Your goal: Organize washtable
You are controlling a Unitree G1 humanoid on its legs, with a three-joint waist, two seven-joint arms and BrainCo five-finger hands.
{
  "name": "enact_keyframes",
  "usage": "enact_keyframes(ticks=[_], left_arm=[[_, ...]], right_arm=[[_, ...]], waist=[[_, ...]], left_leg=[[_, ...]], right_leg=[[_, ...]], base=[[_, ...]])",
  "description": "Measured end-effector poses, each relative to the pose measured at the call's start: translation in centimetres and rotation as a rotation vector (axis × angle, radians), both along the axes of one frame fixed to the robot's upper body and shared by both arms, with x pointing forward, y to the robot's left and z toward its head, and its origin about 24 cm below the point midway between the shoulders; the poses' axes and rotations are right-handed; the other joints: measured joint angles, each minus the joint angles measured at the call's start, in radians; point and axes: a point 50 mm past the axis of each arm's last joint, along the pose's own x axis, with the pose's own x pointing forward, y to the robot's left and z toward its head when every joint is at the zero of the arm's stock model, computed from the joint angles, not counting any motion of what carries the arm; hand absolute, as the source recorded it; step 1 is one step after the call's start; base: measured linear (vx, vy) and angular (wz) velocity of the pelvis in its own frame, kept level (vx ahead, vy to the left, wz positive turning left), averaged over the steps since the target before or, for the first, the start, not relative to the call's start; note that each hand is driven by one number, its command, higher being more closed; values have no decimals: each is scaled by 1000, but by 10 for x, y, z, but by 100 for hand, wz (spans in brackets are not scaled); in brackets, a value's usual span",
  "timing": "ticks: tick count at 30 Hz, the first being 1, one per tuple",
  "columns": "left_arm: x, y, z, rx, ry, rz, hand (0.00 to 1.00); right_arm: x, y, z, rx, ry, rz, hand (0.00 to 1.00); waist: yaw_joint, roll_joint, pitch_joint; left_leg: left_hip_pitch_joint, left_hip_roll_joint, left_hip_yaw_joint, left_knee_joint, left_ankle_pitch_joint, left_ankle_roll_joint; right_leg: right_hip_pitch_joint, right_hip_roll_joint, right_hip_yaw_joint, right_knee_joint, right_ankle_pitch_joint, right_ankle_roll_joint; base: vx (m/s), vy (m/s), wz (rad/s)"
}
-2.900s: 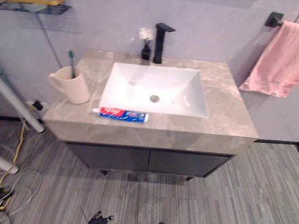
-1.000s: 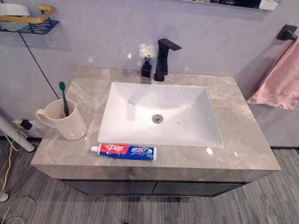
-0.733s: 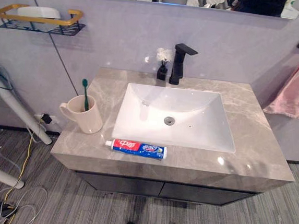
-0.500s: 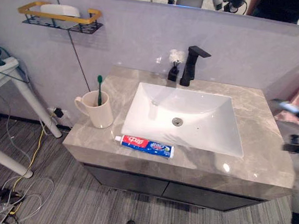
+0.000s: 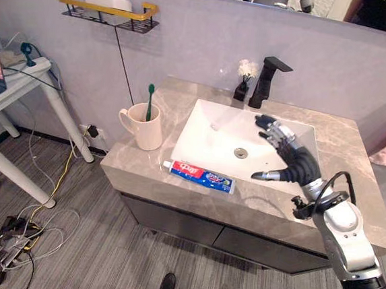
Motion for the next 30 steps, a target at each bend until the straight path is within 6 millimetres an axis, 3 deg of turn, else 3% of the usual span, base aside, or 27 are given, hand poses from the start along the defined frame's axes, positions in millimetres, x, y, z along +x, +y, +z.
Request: enact_keyframes(ticks=[7, 11, 24, 30], left_arm=[[2, 7, 2, 25, -3, -50, 0], [3, 16, 4, 47, -1, -69, 0], [4, 15, 4, 44, -6, -60, 0], [4, 18, 5, 47, -11, -42, 0]], right_arm=[[5, -1, -22, -14, 102, -14, 0], [5, 0, -25, -18, 116, -10, 0], [14, 3, -22, -69, 89, -26, 0], [21, 3, -20, -88, 88, -38, 0]], waist=[[9, -28, 27], [29, -68, 60], [55, -67, 110], [61, -85, 130]], left_leg=[[-15, -5, -24, 2, 8, -6], [-44, -7, -25, 7, 13, 1], [-61, -20, -30, 7, 16, 5], [-74, -19, -31, 6, 23, 13]], right_leg=[[-2, 2, -25, -4, -4, 0], [-31, 1, -24, -4, 0, 4], [-43, -12, -37, -3, 9, 19], [-58, -13, -37, 4, 9, 18]], base=[[-31, -13, 13], [8, 0, 1], [-12, 8, 2], [-25, 13, 1]])
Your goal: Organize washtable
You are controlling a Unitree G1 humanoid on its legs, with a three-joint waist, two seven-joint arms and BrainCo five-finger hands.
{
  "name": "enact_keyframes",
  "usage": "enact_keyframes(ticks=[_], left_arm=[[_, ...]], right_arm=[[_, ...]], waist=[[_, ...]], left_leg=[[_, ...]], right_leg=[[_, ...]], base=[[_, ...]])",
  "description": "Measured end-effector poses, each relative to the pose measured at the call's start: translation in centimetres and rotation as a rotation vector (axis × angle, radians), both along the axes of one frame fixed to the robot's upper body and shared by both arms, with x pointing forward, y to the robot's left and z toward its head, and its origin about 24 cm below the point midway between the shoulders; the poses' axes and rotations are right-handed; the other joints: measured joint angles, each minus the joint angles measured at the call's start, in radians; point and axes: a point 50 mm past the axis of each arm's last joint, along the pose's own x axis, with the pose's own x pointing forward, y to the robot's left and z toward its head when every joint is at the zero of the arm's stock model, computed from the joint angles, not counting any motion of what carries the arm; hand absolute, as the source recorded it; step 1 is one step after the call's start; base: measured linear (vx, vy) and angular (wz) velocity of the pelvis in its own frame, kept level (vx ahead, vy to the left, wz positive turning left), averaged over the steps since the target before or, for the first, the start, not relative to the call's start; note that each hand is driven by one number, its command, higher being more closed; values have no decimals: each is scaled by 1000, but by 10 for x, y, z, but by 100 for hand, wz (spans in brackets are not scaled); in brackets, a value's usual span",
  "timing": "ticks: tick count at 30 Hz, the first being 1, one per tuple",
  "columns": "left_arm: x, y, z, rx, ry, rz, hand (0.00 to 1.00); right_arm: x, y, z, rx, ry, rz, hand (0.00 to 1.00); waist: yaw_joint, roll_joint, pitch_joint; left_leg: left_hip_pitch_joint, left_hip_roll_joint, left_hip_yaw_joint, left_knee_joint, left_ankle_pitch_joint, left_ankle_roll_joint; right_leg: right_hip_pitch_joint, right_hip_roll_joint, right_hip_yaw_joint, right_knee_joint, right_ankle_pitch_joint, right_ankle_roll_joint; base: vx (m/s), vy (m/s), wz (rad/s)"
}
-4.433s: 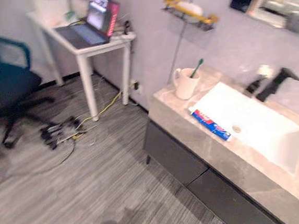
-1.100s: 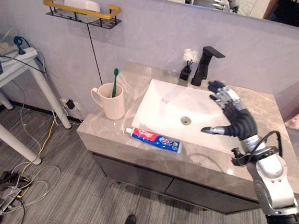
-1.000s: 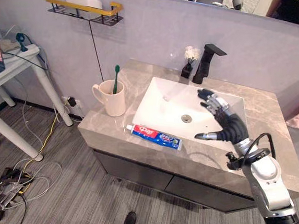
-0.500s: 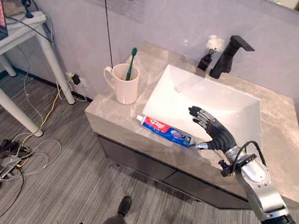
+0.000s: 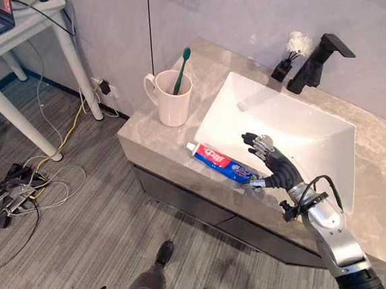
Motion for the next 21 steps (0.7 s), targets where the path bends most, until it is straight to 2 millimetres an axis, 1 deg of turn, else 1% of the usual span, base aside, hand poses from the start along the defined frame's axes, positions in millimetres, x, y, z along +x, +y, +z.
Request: enact_keyframes(ticks=[3, 5, 12, 16, 18, 21], left_arm=[[4, 1, 1, 5, -16, -3, 0], [5, 2, 2, 8, -24, -4, 0], [6, 3, 3, 7, -33, 12, 0], [8, 8, 5, 21, -41, 9, 0], [9, 10, 5, 27, -43, 7, 0], [12, 11, 6, 32, -56, 4, 0]], right_arm=[[1, -3, 0, -49, -7, -14, 0], [1, -5, -3, -75, 3, -21, 0], [4, -8, -8, -127, 9, -42, 0], [6, -13, -14, -145, 33, -67, 0], [9, -13, -12, -151, 25, -69, 0], [14, -13, -7, -153, 9, -76, 0]], waist=[[11, -6, 4], [19, -12, 7], [20, -21, 11], [20, -44, 32], [19, -53, 44], [21, -58, 47]], left_leg=[[-13, 2, 0, 0, 3, 0], [-14, 1, -5, 0, 8, 6], [-31, 1, -16, 0, 13, 2], [-33, 1, -16, 0, 10, -3], [-37, 0, -16, 0, 10, -3], [-52, 0, -15, 1, 17, 4]], right_leg=[[-15, 1, 0, 6, 0, 0], [-15, 2, -2, 7, 0, 0], [-28, 5, -10, 8, 1, -2], [-30, 5, -9, 5, 1, -2], [-34, 4, -8, 4, 2, -2], [-50, 3, -8, 9, 3, -4]], base=[[0, 0, 0], [1, 1, 6], [-26, 8, 4], [-26, 13, 0], [0, 0, 0], [0, 0, 0]])
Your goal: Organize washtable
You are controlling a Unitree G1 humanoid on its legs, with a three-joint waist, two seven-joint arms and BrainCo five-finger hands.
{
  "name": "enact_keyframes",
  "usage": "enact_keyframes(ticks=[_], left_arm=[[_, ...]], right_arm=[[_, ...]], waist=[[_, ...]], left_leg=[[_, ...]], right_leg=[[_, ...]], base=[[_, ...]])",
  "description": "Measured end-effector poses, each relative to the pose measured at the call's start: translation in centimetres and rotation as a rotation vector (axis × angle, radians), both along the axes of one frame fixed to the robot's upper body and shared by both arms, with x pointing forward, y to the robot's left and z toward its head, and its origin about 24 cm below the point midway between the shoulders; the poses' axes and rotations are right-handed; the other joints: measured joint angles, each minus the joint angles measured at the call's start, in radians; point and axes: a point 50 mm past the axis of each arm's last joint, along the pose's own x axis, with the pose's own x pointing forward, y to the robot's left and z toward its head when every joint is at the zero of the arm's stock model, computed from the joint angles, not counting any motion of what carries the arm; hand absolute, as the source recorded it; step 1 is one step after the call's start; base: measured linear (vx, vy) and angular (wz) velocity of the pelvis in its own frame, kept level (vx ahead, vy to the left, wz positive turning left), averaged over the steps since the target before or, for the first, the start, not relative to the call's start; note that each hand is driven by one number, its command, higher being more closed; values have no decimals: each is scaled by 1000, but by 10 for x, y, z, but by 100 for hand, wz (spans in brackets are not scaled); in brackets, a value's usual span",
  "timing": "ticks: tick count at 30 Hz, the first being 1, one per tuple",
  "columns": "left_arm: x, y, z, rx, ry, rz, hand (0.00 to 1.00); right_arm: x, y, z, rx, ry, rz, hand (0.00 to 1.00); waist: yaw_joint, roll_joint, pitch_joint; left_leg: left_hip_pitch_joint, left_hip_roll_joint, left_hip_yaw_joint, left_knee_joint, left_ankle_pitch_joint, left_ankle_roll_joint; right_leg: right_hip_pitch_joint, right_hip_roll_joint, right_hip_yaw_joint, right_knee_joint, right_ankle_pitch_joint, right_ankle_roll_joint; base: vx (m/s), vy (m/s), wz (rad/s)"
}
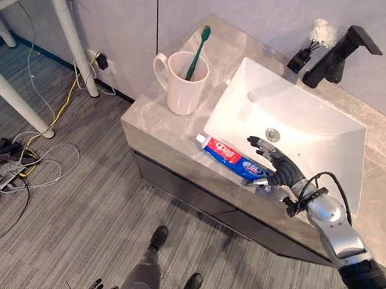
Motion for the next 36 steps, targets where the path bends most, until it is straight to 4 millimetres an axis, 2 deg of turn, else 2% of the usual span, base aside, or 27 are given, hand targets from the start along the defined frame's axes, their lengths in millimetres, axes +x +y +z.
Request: enact_keyframes(ticks=[2, 3, 9, 14, 24, 28, 30, 31, 33, 35, 36], left_arm=[[1, 0, 0, 0, -3, 1, 0], [1, 0, 0, -2, -6, 7, 0], [2, 0, 0, 2, -3, 6, 0], [4, 0, 1, 1, -10, 19, 0], [6, 2, 2, 11, -19, 13, 0], [17, 2, 6, 21, -71, 45, 0], [35, 0, 16, 24, -173, 88, 0], [44, 3, 29, 42, -260, 88, 0], [66, 2, 59, 67, -455, 96, 0], [94, -3, 111, 91, -745, 90, 0], [101, -4, 125, 88, -821, 96, 0]], right_arm=[[2, 1, 4, -3, -16, 4, 0], [3, 2, 6, -7, -23, 2, 100], [5, 1, 3, -53, -12, -9, 100], [15, 2, 13, -62, -38, -19, 100], [16, 4, 15, -68, -40, -12, 100], [16, 0, 16, -85, -49, -26, 100], [15, -8, 19, -82, -58, -60, 100], [16, -15, 24, -78, -75, -90, 100], [13, -34, 36, -48, -129, -177, 100], [6, -50, 68, 10, -280, -271, 100], [3, -51, 77, 30, -325, -284, 100]], waist=[[1, -3, 3], [1, -3, 3], [0, -1, 4], [2, -1, 11], [4, -18, 21], [0, -16, 20], [2, -12, 20], [1, -9, 20], [2, 8, 15], [0, 49, -6], [0, 59, -13]], left_leg=[[0, 0, 0, 0, 3, 4], [0, 0, 0, 0, 3, 4], [0, 7, 3, -1, 0, 1], [-9, 13, 12, -6, -1, -1], [12, 6, 13, 0, -1, -1], [21, 3, 16, -1, -2, 0], [27, 2, 16, -1, -3, 1], [28, 2, 17, -2, -5, -1], [27, -1, 15, -3, -6, 0], [27, -8, 15, -2, -6, 1], [28, -10, 15, -1, -5, 1]], right_leg=[[0, 0, 0, 0, 1, -1], [0, 1, 0, 0, 1, -1], [-2, 6, 4, 2, 2, -4], [-14, 11, 12, 1, 4, -15], [9, 4, 11, -9, 7, -9], [18, 0, 12, -8, 7, -8], [23, -1, 11, -6, 7, -8], [22, -1, 13, -3, 7, -8], [23, -3, 1, 0, 6, -8], [24, -6, -2, -1, 4, -13], [25, -6, -3, -1, 4, -12]], base=[[0, 0, 0], [0, 0, 0], [-19, 2, -2], [-32, 9, -4], [0, 0, 0], [0, 0, 0], [-20, 16, 0], [-48, 28, 5], [-47, 29, 8], [-33, 37, 3], [0, 0, 0]])
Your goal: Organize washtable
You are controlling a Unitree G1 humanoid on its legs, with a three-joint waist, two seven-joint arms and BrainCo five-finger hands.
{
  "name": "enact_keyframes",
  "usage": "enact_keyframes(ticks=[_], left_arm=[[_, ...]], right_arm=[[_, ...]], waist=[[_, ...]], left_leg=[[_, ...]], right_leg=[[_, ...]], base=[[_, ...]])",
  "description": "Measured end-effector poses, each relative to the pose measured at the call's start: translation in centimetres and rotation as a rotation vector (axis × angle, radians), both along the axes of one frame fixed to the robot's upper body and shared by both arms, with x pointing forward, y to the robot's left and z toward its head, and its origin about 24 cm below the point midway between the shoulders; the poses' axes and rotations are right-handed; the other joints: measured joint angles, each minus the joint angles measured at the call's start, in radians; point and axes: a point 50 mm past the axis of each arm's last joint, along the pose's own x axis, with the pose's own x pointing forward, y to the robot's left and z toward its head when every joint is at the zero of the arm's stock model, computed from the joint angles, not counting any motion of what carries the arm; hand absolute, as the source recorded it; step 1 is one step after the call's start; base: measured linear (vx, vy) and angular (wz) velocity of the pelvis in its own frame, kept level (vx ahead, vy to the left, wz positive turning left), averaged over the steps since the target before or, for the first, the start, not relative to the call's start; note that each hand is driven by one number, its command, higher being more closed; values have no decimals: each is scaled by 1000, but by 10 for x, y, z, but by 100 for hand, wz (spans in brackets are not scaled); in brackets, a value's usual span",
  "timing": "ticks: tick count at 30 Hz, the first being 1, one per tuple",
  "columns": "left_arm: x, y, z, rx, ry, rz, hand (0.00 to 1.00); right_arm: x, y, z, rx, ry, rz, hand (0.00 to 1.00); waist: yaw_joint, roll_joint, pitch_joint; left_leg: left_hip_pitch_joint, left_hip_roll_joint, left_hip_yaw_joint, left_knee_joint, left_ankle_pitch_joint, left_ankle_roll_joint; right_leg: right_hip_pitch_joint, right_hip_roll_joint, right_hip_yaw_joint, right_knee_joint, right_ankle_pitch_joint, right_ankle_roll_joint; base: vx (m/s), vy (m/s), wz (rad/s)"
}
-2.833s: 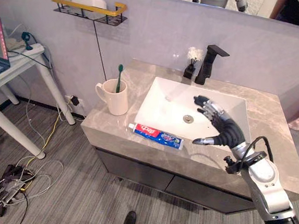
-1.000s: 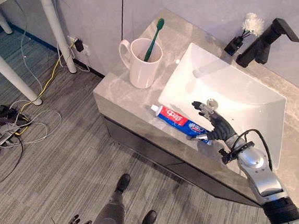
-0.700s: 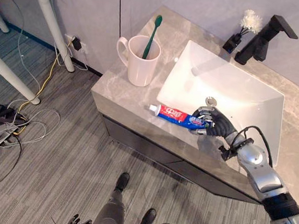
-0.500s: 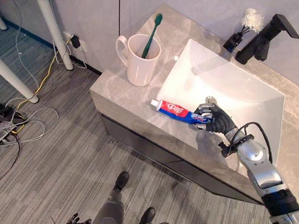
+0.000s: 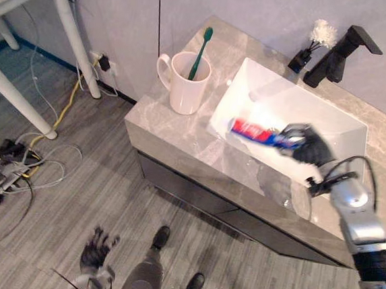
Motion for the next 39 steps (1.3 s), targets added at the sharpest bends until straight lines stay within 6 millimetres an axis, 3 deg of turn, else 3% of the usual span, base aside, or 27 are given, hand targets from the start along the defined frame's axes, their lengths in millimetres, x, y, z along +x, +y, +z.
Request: enact_keyframes(ticks=[1, 3, 5, 7, 11, 20, 34, 39], left_arm=[[9, -2, 27, 10, -142, 3, 0], [20, -7, 62, -4, -321, -12, 0], [31, -16, 84, -72, -456, -42, 0], [44, -42, 100, -221, -560, -146, 0], [53, -92, 105, -407, -559, -375, 0], [49, -124, 116, -541, -578, -550, 0], [46, -140, 126, -565, -590, -646, 0], [42, -145, 139, -583, -641, -685, 0]], right_arm=[[-6, 3, 12, 41, -80, 3, 100], [-14, 17, 19, 107, -153, 47, 100], [-19, 35, 13, 153, -156, 110, 100], [-20, 69, 0, 182, -108, 240, 100], [-24, 109, -15, 214, -36, 400, 100], [-38, 148, -40, 325, 69, 519, 100], [-48, 157, -58, 374, 135, 503, 100], [-48, 156, -66, 363, 168, 467, 100]], waist=[[-4, 18, -16], [-8, 35, -31], [-9, 45, -46], [-9, 54, -54], [-6, 62, -64], [-10, 91, -108], [-29, 99, -131], [-29, 112, -147]], left_leg=[[2, -4, 0, 1, 3, 2], [16, -8, 3, 2, 12, 14], [31, -9, 4, 2, 13, 16], [40, -5, 2, 2, 13, 15], [55, -2, -2, 1, 12, 14], [58, -10, -18, -3, 10, 8], [61, -14, -49, 0, 17, 3], [60, -17, -52, 0, 17, 3]], right_leg=[[3, -2, 0, -2, 3, 4], [17, -5, 3, -7, 5, 8], [34, -6, 1, -13, 5, 8], [44, -3, 1, -13, 5, 8], [52, -4, 0, 3, -4, 10], [57, -14, -24, 20, -18, 3], [72, -11, -52, 20, -22, 2], [73, -12, -55, 20, -24, 5]], base=[[0, 0, 0], [35, 11, -5], [16, -3, -1], [0, 0, 0], [-56, -2, 3], [-51, 13, 8], [-15, -12, 6], [-3, -11, 2]])
